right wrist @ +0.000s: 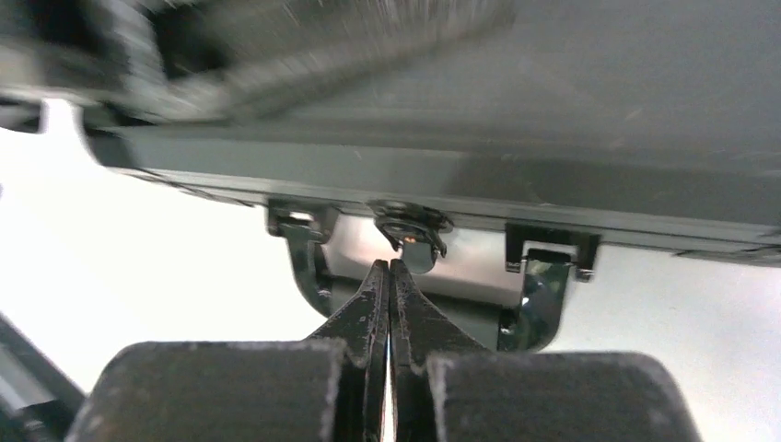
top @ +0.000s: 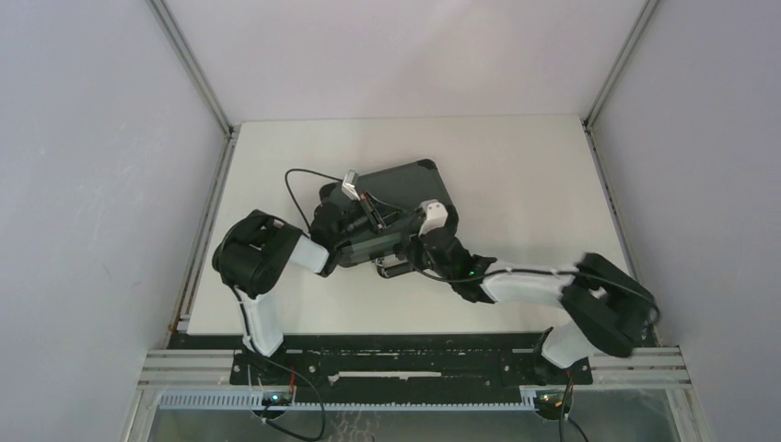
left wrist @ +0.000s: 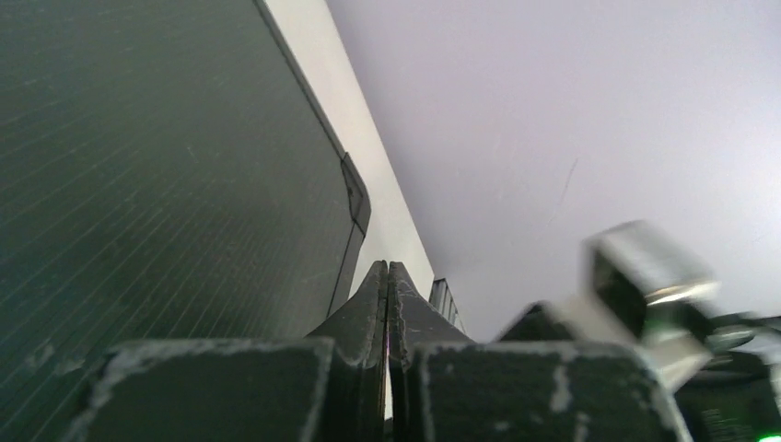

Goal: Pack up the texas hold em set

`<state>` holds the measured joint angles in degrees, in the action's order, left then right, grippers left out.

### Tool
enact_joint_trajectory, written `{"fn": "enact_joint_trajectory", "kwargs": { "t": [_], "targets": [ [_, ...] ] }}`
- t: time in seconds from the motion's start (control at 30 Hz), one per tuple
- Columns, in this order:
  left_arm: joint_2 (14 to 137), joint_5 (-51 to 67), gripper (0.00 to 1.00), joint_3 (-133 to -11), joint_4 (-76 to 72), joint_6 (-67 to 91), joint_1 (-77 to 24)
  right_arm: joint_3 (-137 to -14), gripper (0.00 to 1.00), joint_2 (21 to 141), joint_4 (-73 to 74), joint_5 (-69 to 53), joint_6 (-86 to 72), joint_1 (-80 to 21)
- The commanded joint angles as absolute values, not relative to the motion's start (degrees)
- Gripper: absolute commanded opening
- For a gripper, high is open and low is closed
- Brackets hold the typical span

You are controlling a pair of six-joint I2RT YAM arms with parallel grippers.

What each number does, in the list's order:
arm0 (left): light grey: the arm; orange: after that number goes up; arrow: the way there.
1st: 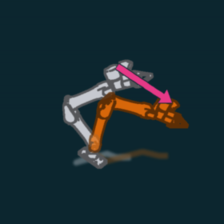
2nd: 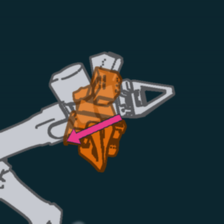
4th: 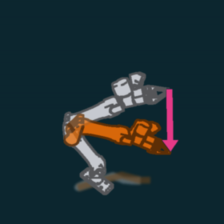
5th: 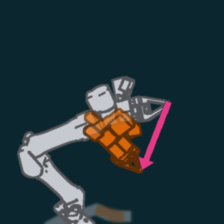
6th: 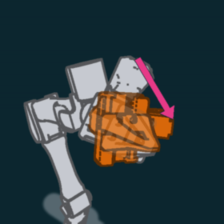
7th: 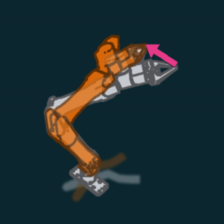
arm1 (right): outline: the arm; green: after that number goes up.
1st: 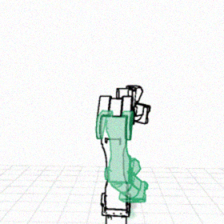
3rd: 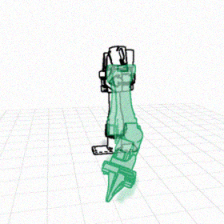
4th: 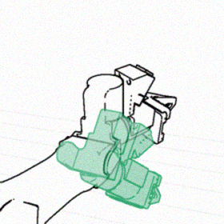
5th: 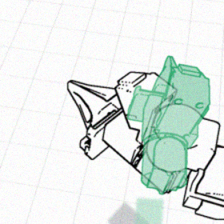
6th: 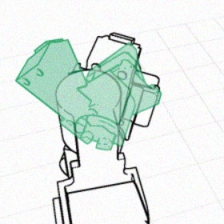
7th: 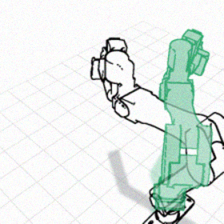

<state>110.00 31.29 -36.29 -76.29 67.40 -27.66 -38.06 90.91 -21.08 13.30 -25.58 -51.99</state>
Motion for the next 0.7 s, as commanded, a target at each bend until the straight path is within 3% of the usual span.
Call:
{"fn": "enact_joint_trajectory", "kwargs": {
  "t": [0.0,0.1,0.13,0.2,0.23,0.3,0.37,0.4,0.5,0.67],
  "targets": [
    [105.91,35.92,0.00,-30.89,-58.43,63.18,-29.62,-36.19,0.00,73.47,-19.06,18.63,-21.69,-53.49],
    [98.86,35.28,0.01,-32.01,-53.15,61.60,-30.73,-34.22,0.00,66.64,-17.07,21.02,-20.84,-53.05],
    [95.60,34.34,0.06,-32.70,-49.24,60.15,-31.14,-33.51,0.00,65.17,-16.38,22.05,-20.69,-52.72],
    [88.37,30.38,0.21,-34.94,-36.96,54.24,-31.90,-32.08,0.14,63.23,-15.20,23.00,-20.69,-51.33],
    [84.56,27.45,0.33,-36.61,-29.37,50.33,-32.29,-31.41,0.26,62.52,-14.53,22.91,-20.85,-50.45],
    [77.32,20.61,0.67,-40.42,-17.55,44.29,-32.73,-29.71,0.56,61.05,-13.57,23.75,-21.55,-49.36],
    [72.44,15.36,0.87,-42.79,-9.67,40.75,-32.70,-28.05,0.68,59.71,-12.97,24.37,-22.10,-48.55],
    [70.13,12.99,0.93,-43.35,-6.95,39.48,-32.74,-27.25,0.70,59.15,-12.77,24.50,-22.30,-48.26],
    [64.21,7.48,0.98,-42.25,-4.91,38.85,-32.76,-25.03,0.72,57.68,-12.31,24.53,-23.15,-47.56],
    [58.09,-0.70,1.00,-39.68,-3.00,38.85,-32.78,-22.93,0.72,56.86,-11.79,24.64,-24.12,-47.05]
  ]
}}
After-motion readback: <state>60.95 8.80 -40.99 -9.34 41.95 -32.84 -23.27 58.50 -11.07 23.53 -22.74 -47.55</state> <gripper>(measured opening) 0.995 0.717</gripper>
